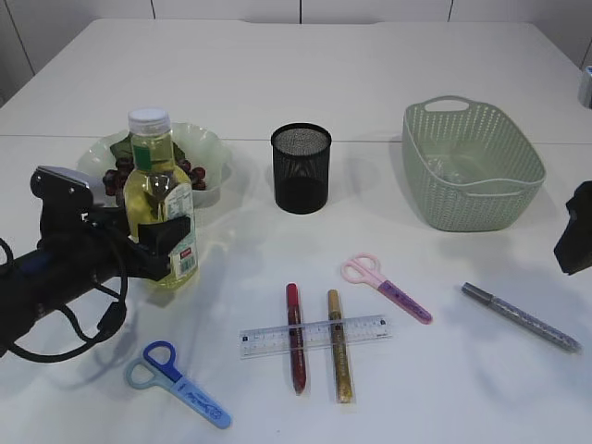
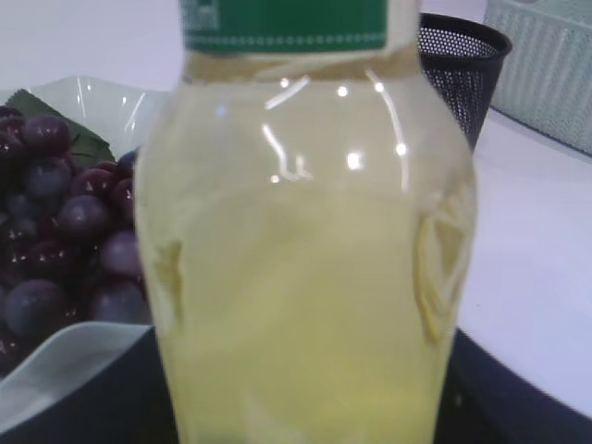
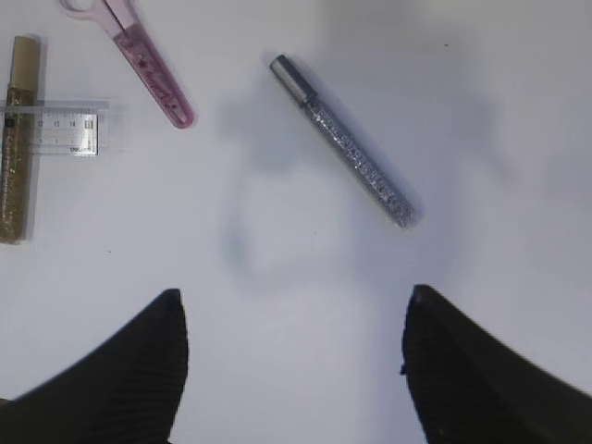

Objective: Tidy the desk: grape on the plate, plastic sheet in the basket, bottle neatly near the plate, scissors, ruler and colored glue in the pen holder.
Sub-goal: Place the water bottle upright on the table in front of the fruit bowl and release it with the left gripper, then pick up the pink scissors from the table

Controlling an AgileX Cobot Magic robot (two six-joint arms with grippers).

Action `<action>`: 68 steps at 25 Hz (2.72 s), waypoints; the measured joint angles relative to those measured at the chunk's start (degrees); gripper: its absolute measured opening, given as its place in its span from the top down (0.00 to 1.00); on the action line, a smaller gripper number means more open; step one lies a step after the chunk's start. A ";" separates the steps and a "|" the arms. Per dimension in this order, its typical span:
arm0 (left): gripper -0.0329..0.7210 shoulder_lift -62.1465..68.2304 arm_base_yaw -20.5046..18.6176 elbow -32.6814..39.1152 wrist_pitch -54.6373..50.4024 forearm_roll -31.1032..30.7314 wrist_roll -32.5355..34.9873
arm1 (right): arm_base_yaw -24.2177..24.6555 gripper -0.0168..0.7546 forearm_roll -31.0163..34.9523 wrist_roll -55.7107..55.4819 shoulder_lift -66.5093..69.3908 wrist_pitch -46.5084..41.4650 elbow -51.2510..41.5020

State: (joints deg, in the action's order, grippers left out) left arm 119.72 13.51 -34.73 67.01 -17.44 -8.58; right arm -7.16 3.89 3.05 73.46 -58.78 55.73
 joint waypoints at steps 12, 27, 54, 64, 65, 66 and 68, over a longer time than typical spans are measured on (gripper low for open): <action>0.24 0.82 0.00 -0.52 0.69 -3.42 0.20 | 0.00 0.25 0.00 0.00 0.00 0.22 0.00; 0.08 0.83 0.00 -0.52 -0.58 -4.83 0.20 | 0.00 0.25 0.00 0.00 0.00 0.41 0.00; 0.34 -24.89 0.00 -0.19 -3.75 -3.11 -1.12 | 0.00 0.25 -0.10 0.10 0.00 0.41 0.00; 0.52 -38.38 0.00 -0.06 -33.22 4.18 -1.61 | 0.00 0.25 1.75 0.10 0.00 0.30 0.00; 0.52 -39.86 0.00 -0.06 -38.17 4.53 -2.02 | 0.00 0.25 2.13 0.10 0.00 0.30 0.00; 0.53 -41.60 0.00 0.07 -43.31 4.82 -3.09 | 0.00 0.25 2.52 0.10 0.00 0.30 0.00; 0.53 -44.68 0.00 0.07 -52.83 6.49 -5.24 | 0.00 0.25 2.61 0.10 0.00 0.30 0.00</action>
State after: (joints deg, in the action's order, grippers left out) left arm 75.04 13.51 -34.66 14.18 -10.94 -13.81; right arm -7.16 6.50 3.15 73.46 -58.48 55.73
